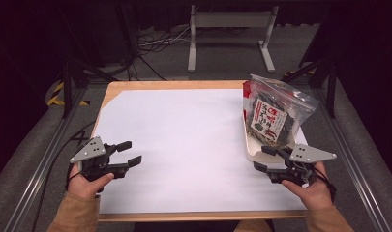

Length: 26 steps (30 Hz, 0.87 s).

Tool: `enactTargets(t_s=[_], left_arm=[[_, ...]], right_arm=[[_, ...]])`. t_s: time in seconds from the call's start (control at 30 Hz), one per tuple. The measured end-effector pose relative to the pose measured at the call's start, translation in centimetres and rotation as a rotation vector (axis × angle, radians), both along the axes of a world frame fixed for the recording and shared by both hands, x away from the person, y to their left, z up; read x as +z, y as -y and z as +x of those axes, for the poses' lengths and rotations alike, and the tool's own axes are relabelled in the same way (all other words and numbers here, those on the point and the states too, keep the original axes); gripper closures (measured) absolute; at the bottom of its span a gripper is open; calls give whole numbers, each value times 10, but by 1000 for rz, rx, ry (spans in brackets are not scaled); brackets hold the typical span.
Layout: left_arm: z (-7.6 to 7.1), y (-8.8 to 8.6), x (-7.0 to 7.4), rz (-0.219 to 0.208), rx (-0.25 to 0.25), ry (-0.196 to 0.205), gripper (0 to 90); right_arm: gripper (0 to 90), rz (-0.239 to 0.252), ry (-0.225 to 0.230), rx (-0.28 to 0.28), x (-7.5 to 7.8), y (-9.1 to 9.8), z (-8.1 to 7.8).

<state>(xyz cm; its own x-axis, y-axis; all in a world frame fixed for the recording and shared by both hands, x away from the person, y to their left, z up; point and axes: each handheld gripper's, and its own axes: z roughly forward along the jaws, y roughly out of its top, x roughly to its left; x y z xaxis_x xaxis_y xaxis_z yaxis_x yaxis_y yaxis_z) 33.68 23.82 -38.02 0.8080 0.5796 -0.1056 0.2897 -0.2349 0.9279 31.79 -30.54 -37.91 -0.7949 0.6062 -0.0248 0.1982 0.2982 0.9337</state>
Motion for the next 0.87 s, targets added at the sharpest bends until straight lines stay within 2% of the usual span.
enactTargets(t_s=[0.17,0.4,0.47,0.87], left_arm=[[0,-1,-1,6,-1,5,342],[1,0,-4,-1,2,-7,342],[1,0,-4,7,-2,2,342],[1,1,-5,-1,-6,-2,341]], right_arm=[[361,-15,4,7,-11,-6,0],[331,-28,-8,-3,-30,-10,5],[332,-35,-14,-2,-34,-11,5],[331,-33,-16,-4,-36,-12,7]])
